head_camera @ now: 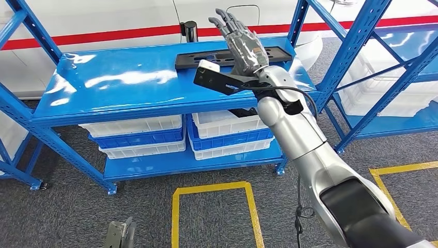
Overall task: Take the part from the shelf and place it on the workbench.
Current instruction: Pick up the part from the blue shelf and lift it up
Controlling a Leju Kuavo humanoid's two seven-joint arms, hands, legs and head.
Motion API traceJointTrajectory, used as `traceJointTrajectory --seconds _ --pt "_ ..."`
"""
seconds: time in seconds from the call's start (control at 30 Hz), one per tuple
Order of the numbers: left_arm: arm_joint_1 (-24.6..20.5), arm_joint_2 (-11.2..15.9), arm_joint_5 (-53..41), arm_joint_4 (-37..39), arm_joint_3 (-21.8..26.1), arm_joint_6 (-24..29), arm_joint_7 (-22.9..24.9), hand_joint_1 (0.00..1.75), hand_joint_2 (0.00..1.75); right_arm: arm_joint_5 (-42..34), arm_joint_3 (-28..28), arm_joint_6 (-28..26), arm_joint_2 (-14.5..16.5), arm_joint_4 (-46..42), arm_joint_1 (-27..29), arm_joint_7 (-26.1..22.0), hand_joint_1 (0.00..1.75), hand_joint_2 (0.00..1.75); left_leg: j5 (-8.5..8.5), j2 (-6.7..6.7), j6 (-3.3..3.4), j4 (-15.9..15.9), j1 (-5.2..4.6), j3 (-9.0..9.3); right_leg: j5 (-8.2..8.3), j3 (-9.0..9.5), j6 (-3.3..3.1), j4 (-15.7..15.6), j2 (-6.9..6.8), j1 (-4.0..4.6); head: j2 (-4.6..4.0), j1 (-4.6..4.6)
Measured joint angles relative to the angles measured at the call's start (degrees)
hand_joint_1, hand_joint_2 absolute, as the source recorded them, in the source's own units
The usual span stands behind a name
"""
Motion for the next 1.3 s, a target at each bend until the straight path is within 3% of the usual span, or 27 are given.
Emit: traceJointTrajectory --seconds 0.13,0.47,1.3 --pt "0.1 0.0 0.5 0.0 0.0 0.1 -0.4 0.00 0.00 -0.5 -1.5 0.3 0.2 0.8 2.0 -0.5 0.00 1.75 0.00 -0.02 0.00 0.0 -0.01 -0.04 0.00 -0.01 0.00 0.0 -0.01 0.00 0.00 0.00" --pt "0.7 0.0 2.3 0.0 0.1 0.0 -0.6 0.00 0.00 -13.7 -11.5 6.1 -1.6 0.7 3.4 -6.0 0.00 1.75 0.02 0.03 0.03 0.0 -0.05 -0.18 0.09 -0.01 0.13 0.0 0.01 -0.01 0.00 0.00" --pt "0.7 -0.4 2.9 0.0 0.0 -0.8 -0.8 0.00 0.00 -16.1 -11.6 6.4 -5.0 -0.8 3.9 -5.7 0.00 1.75 0.04 0.02 0.05 0.1 -0.05 -0.14 0.10 -0.18 0.14 0.0 0.01 -0.01 0.00 0.00"
